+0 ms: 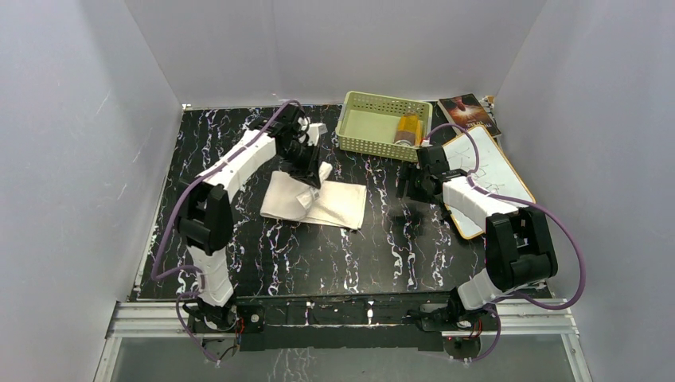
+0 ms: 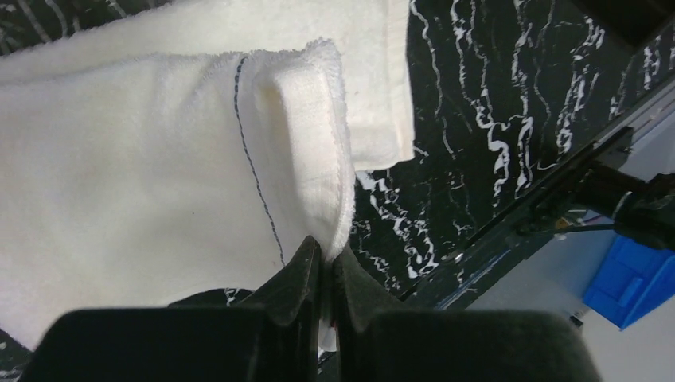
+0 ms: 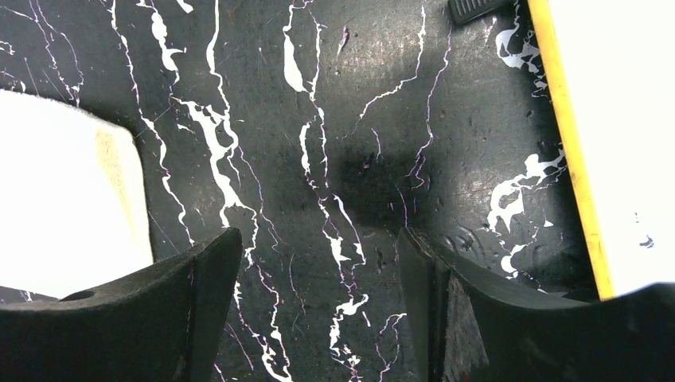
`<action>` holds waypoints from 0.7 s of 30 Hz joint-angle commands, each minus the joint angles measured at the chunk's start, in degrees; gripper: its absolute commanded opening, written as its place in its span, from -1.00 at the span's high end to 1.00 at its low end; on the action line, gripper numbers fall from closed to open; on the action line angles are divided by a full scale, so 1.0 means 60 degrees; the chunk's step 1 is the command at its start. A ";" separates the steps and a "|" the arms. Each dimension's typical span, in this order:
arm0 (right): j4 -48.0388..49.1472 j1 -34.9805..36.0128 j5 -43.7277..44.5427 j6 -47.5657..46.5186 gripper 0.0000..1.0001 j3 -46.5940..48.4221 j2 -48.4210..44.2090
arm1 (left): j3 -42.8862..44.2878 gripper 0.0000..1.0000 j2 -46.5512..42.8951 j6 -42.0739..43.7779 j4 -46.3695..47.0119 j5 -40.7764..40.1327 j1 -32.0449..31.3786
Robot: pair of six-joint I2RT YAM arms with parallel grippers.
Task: Roll the towels
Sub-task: Fold the towel at the center of the board.
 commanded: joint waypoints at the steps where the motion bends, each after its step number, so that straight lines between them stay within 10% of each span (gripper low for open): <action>1: 0.0309 0.0023 0.0078 0.0033 -0.40 0.0309 -0.0321 | 0.0856 1.00 0.0832 -0.0965 -0.0615 0.0720 -0.0207; 21: 0.0325 0.0003 0.0089 -0.0094 -0.42 0.0102 -0.0247 | 0.1023 1.00 0.0918 -0.4049 0.1584 0.0672 -0.0682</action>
